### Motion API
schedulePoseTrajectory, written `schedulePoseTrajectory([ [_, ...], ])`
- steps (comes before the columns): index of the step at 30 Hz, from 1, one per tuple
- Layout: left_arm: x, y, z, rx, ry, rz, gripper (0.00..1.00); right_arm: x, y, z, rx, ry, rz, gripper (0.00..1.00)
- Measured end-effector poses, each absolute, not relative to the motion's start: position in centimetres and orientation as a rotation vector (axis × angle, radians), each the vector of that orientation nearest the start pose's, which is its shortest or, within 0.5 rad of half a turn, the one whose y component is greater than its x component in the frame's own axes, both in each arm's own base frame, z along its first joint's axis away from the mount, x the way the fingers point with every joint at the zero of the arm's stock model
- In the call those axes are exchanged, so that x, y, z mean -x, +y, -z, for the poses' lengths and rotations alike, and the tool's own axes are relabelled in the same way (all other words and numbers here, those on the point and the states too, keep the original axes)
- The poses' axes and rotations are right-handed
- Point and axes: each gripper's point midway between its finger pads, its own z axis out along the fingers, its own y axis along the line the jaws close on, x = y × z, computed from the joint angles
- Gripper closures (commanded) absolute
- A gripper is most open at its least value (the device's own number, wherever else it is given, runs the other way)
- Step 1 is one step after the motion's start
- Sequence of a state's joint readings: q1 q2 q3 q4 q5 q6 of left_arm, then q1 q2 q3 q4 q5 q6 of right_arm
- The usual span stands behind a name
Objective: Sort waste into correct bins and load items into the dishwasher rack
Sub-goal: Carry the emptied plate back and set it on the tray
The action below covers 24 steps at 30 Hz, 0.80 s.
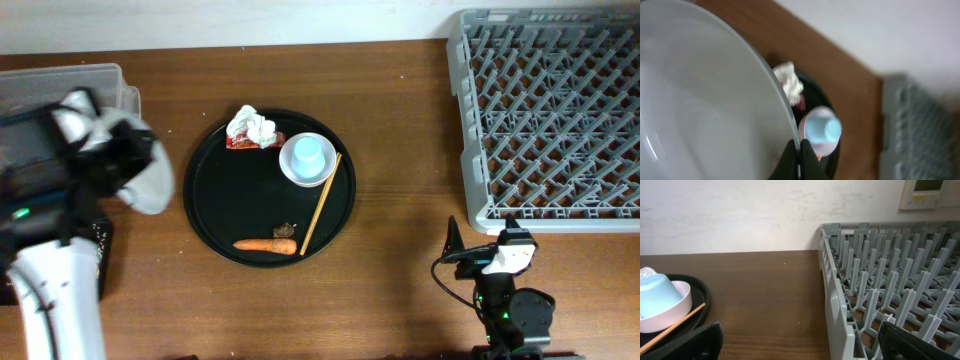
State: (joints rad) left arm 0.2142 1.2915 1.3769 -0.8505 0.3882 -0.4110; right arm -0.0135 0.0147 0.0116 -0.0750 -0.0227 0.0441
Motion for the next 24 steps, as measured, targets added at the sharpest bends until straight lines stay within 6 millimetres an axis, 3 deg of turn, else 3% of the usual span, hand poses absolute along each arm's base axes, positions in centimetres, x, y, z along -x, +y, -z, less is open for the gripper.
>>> schedulePoseTrajectory([
  [4,-37.8,-5.2,-24.0,0.324,2.446,0.4,1.0,-24.6,0.0,-15.8,-0.03,1.648,-0.042,0.02],
  [7,-39.2,-7.6,-19.5,0.25,2.557,0.272,1.0,-24.6,0.0,-15.8,-0.03,1.648,-0.042,0.02],
  [9,-40.2,-9.1,-15.2,0.207,2.646,0.186,0.99,-24.6,0.1,-15.7,-0.03,1.649,-0.041,0.02],
  [12,-41.1,-10.1,-10.5,0.182,2.728,0.131,0.98,-24.6,0.1,-15.7,-0.031,1.649,-0.042,0.02],
  [15,-41.5,-10.6,-9.1,0.165,2.741,0.122,0.94,-24.6,0.1,-15.7,-0.03,1.649,-0.042,0.02],
  [22,-41.9,-12.0,-9.2,0.133,2.728,0.204,0.9,-24.6,0.1,-15.7,-0.03,1.649,-0.042,0.02],
  [24,-41.8,-12.3,-9.3,0.128,2.732,0.227,0.83,-24.6,0.1,-15.7,-0.03,1.649,-0.041,0.02],
])
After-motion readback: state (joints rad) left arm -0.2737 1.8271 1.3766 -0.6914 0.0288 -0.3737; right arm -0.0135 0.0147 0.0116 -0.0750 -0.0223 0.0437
